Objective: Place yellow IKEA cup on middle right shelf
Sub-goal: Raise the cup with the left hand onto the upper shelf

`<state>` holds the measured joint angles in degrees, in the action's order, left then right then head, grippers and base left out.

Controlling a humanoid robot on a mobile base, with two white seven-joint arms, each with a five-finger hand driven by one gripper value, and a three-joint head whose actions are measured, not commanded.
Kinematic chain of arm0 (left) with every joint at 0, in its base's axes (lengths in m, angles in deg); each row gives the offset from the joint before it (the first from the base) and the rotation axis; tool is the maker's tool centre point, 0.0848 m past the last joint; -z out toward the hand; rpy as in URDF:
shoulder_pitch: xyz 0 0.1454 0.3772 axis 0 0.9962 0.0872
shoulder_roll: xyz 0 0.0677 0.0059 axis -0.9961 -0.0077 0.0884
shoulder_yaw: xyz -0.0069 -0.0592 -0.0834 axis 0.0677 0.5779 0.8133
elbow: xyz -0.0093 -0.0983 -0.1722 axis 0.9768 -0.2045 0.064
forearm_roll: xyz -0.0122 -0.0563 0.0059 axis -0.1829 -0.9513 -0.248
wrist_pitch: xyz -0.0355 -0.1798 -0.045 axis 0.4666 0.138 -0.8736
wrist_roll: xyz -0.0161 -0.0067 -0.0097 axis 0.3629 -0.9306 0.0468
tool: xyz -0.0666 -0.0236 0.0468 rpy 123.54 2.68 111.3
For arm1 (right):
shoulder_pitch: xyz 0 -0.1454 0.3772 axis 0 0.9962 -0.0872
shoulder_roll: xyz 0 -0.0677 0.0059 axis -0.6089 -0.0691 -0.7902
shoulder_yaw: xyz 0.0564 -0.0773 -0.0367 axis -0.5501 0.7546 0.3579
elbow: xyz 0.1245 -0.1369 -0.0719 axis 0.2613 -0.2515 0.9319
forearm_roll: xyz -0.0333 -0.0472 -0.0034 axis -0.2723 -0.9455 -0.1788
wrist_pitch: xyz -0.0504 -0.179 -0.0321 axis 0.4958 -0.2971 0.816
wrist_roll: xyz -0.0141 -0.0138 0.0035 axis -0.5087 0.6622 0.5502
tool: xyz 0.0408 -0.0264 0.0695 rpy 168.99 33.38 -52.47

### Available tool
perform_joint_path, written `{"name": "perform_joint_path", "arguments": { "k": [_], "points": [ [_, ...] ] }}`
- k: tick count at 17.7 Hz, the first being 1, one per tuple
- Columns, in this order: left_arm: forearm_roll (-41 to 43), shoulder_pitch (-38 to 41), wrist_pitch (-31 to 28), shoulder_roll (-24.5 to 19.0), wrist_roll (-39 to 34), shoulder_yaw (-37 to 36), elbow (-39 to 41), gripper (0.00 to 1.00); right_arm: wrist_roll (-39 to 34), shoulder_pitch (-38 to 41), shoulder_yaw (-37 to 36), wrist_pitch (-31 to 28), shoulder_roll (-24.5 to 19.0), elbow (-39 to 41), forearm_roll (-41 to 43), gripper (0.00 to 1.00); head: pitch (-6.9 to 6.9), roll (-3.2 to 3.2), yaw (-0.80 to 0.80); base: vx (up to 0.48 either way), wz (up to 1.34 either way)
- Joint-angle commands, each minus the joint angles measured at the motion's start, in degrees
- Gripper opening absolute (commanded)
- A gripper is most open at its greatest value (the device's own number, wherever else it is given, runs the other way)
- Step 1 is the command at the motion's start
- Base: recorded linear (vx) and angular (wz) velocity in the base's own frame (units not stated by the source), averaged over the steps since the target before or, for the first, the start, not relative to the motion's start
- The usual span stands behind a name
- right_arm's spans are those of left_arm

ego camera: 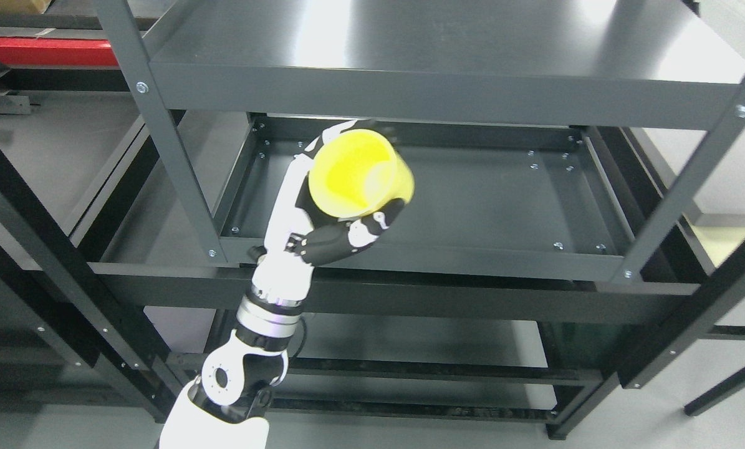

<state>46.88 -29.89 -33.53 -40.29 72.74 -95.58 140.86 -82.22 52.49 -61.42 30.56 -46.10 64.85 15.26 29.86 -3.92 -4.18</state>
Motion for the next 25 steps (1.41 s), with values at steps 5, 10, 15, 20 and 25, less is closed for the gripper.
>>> {"name": "perform_joint_path", "arguments": {
  "k": [5,10,15,20,25],
  "points": [
    [-11.37,-25.62,-9.04,-0.99,-4.99,-14.35,0.85,0.00,0.14,0.79,0.97,-0.05,1.00,-0.01,1.41,0.99,0.00,0.00,0.00,0.090,0.11],
    [-19.82,-37.23,-21.33,-0.99,-16.50,-10.67,-0.11,0.00,0.14,0.79,0.97,-0.05,1.00,-0.01,1.41,0.99,0.00,0.00,0.00,0.036,0.01],
    [-25.20,-44.53,-37.59,-0.99,-23.01,-5.66,-11.77,0.00,0.14,0.79,0.97,-0.05,1.00,-0.01,1.41,0.99,0.00,0.00,0.00,-0.005,0.01],
    [-22.57,-47.18,-50.52,-0.99,-29.60,-1.43,-24.97,0.03,0.14,0.79,0.97,-0.05,1.00,-0.01,1.41,0.99,0.00,0.00,0.00,0.000,0.00],
    [-17.11,-47.27,-54.58,-0.99,-29.44,-1.34,-26.84,0.30,0.14,0.79,0.97,-0.05,1.00,-0.01,1.41,0.99,0.00,0.00,0.00,0.000,0.00]
  ]
}}
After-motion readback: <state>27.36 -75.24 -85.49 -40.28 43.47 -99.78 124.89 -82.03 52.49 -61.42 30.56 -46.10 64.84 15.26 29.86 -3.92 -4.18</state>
